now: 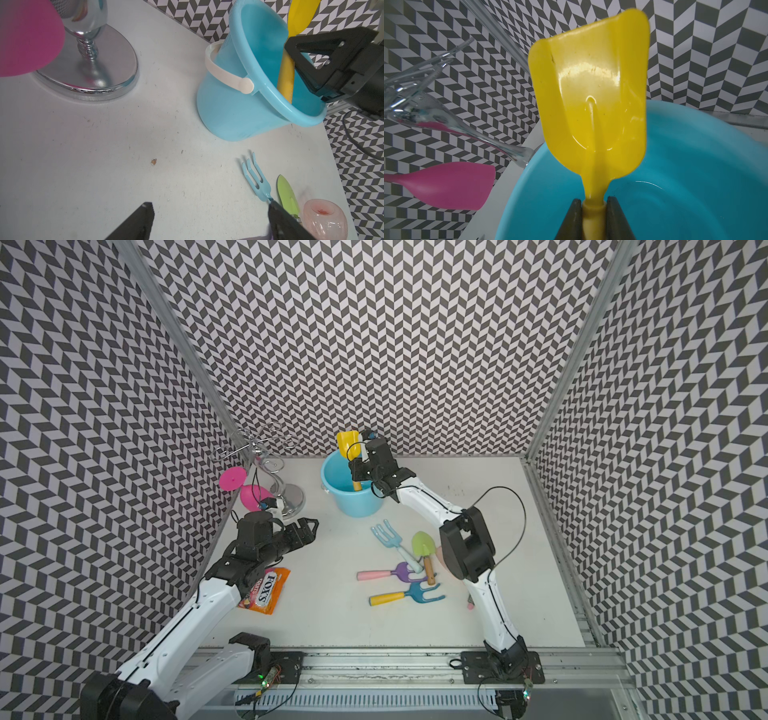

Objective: Organize the gardening tools
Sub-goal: Place the gardening tool in the container.

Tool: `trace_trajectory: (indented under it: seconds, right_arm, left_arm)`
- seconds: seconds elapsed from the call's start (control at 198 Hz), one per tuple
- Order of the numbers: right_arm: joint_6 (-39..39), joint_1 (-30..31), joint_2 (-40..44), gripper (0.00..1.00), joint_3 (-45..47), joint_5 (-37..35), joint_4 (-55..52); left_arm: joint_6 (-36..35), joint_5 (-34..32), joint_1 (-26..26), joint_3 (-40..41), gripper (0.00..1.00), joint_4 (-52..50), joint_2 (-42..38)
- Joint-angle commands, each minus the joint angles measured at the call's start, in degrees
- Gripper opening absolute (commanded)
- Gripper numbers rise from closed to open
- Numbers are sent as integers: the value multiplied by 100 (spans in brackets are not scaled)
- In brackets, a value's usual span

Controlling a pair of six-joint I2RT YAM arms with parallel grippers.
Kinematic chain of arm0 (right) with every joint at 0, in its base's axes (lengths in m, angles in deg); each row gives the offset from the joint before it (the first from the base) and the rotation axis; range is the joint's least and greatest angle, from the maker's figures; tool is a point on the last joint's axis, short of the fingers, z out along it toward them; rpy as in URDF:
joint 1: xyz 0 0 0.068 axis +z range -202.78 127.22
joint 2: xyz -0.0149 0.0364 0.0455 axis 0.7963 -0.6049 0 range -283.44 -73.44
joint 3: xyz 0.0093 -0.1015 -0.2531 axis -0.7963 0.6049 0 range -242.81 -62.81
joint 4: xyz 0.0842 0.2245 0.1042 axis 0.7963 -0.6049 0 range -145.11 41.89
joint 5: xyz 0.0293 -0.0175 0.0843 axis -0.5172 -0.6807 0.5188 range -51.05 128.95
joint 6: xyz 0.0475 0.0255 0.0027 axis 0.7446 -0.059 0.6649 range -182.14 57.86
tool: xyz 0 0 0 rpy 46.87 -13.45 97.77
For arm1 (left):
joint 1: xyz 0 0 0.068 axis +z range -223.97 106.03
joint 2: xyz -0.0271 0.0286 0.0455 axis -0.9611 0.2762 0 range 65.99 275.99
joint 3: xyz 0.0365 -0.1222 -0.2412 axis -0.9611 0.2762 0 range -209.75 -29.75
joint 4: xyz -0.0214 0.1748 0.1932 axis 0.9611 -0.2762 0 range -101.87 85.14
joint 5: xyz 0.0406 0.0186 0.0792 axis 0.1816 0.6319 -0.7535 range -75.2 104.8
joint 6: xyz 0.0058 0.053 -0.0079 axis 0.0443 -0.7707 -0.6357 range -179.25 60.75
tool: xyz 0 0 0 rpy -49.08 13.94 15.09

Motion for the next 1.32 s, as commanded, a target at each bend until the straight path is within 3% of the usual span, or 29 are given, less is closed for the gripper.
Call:
trace_trajectory:
  seconds: [0.0, 0.425, 0.597, 0.83, 0.936, 0.972, 1.311]
  right_arm:
    - [-185, 97, -99, 25, -1, -76, 206]
    - [-349, 114, -96, 41, -244, -302, -272]
    - [-518, 106, 374, 52, -100, -462, -212]
    - [-604, -14, 1152, 57, 172, -546, -175]
    - [-546, -96, 1623, 59, 608, -538, -201]
    - [-514, -134, 1846, 59, 814, -537, -227]
    - [-100, -401, 3892, 66, 3777, -528, -391]
  left_arm:
    - [-87, -88, 10, 56, 88, -72, -140]
    - [-105, -46, 10, 78, 88, -77, -211]
    - [-181, 79, 10, -10, 89, -43, -163]
    - [-407, 196, 1, -295, 89, -133, -94]
    - [-512, 281, -7, -423, 91, -180, -53]
    - [-538, 327, -12, -463, 98, -195, -30]
    - [-595, 573, -510, -862, 95, -22, 210]
